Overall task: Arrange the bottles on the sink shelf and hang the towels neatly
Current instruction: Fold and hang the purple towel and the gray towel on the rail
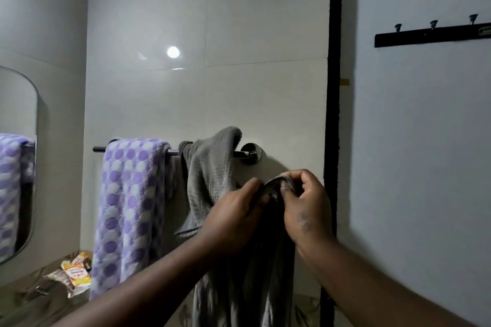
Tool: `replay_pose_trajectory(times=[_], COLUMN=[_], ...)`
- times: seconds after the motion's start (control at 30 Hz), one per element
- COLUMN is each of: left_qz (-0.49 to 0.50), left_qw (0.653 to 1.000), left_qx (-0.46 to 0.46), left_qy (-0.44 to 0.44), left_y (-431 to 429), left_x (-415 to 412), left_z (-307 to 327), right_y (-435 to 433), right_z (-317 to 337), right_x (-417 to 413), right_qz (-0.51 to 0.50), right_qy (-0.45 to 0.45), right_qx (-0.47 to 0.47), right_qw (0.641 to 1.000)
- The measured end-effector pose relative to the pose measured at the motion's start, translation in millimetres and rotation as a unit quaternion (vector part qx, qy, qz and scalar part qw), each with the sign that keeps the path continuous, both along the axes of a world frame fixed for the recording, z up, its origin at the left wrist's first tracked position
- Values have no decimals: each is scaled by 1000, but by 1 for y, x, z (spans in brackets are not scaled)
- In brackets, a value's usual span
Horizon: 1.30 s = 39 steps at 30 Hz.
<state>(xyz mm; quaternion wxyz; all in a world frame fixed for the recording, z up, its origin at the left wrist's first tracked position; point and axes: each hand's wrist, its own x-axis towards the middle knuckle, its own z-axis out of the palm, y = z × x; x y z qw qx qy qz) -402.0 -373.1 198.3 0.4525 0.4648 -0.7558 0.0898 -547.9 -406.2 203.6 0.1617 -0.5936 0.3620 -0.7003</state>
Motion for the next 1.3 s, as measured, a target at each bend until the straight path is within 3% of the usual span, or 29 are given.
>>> replay_pose_trajectory(times=[0.1,0.37,0.5,0.7,0.8,0.87,1.0,1.1,1.3], left_qz=[7,68,-20,-133,-219,-265,-285,-242,-206], left_qw=[1000,997,994,928,879,863,887,924,939], left_qx=[-8,-15,98,289,322,307,274,233,142], left_qy=[-5,27,38,192,275,299,239,181,236], left_y=[4,18,20,10,10,13,17,11,11], left_x=[17,50,73,111,109,92,52,39,33], left_z=[2,38,54,47,50,56,60,60,66], right_y=[-2,7,13,18,23,30,42,43,43], right_z=[9,32,47,66,63,61,58,59,57], right_x=[-14,-3,-2,-17,-10,3,26,24,-5], right_qz=[-19,48,46,9,20,44,191,256,377], right_qy=[-68,-99,-63,-61,-8,22,66,55,82], right_qx=[42,122,122,89,97,95,113,126,220], right_qw=[997,986,989,994,995,994,973,957,896])
